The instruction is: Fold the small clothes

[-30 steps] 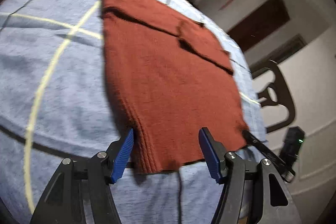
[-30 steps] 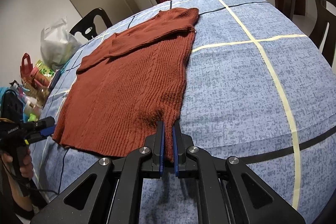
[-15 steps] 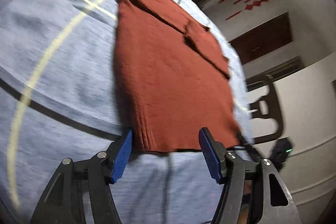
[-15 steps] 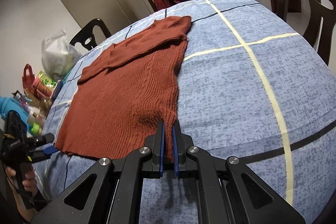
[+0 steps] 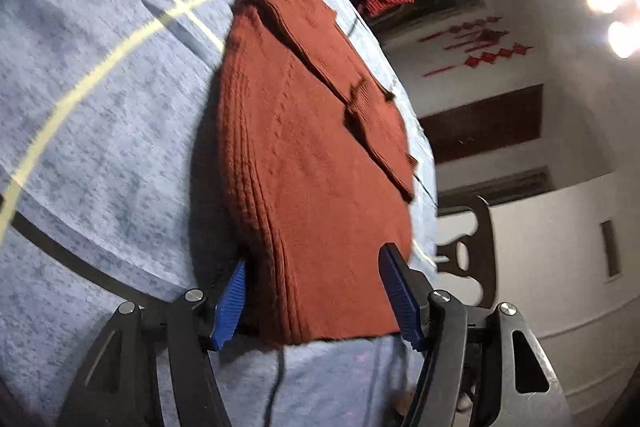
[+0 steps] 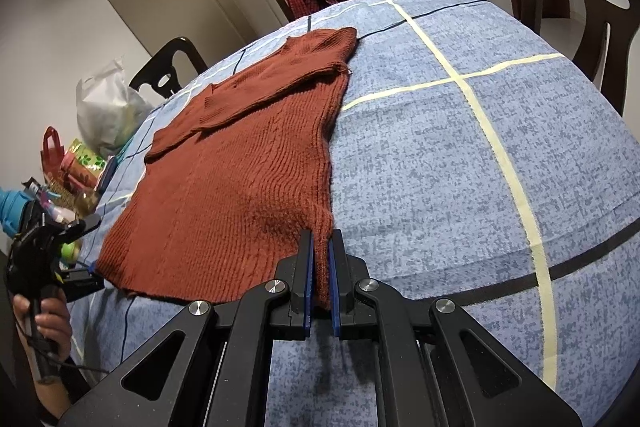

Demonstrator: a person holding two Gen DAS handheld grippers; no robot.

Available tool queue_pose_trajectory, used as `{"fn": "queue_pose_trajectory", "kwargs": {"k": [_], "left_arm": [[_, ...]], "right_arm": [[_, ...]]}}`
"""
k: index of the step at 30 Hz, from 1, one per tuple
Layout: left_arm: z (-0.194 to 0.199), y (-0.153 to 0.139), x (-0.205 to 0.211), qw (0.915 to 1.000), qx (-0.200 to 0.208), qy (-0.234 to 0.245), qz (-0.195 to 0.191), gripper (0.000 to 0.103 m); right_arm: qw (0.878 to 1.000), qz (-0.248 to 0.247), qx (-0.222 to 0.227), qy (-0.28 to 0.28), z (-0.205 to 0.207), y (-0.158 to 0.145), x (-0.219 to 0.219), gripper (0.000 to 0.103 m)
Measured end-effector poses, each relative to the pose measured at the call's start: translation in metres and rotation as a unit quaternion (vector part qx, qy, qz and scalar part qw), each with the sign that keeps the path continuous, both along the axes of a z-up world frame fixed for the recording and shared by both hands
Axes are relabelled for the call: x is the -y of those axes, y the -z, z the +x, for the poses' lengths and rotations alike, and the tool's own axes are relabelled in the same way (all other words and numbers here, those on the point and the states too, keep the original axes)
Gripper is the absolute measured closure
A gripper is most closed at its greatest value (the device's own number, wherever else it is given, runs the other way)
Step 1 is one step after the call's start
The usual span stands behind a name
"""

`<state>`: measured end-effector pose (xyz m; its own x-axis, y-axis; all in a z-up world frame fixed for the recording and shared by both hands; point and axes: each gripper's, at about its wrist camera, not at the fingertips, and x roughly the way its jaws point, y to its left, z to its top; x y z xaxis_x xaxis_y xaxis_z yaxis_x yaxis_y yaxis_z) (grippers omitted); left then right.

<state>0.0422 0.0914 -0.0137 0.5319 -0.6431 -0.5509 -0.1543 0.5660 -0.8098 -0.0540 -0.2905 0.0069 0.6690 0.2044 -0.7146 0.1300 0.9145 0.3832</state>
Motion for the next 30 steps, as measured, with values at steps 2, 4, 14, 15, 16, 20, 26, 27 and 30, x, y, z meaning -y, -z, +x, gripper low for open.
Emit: {"fn": "queue_pose_trajectory", "kwargs": {"k": [2,4,14,15,16,20,26,27,30], "left_arm": [[-0.001,-0.002,0.0,0.9998,0.014,0.001,-0.017,0.038],[-0.002,-0.004,-0.004,0.9989,0.031,-0.013,-0.034,0.038],[-0.002,0.01,0.01,0.9987,0.02,0.017,-0.044,0.039],[-0.002,0.011,0.011,0.9989,0.016,0.019,-0.04,0.043],[-0.002,0.012,0.012,0.9992,0.014,0.018,-0.034,0.047],[0.002,0.008,0.012,0.9999,0.008,0.01,-0.008,0.054],[0.003,0.005,0.022,0.9981,-0.012,0.014,0.058,0.09],[0.003,0.005,0.024,0.9975,-0.013,0.016,0.068,0.093],[0.003,0.005,0.021,0.9968,-0.019,0.018,0.076,0.095]], "right_arm": [[1.0,0.0,0.0,0.001,0.0,0.0,0.0,0.096],[1.0,0.0,-0.001,0.002,0.001,0.0,0.0,0.096],[1.0,-0.001,-0.006,0.004,0.005,0.002,0.0,0.096],[1.0,-0.002,-0.005,0.005,0.005,0.002,0.0,0.096],[1.0,-0.002,-0.005,0.005,0.005,0.002,0.0,0.096],[1.0,-0.005,-0.008,0.003,0.006,0.002,0.0,0.096],[1.0,0.001,-0.007,0.006,0.006,0.003,0.002,0.096],[1.0,0.001,-0.007,0.006,0.006,0.003,0.002,0.096],[1.0,0.002,-0.007,0.007,0.005,0.003,0.002,0.096]]}}
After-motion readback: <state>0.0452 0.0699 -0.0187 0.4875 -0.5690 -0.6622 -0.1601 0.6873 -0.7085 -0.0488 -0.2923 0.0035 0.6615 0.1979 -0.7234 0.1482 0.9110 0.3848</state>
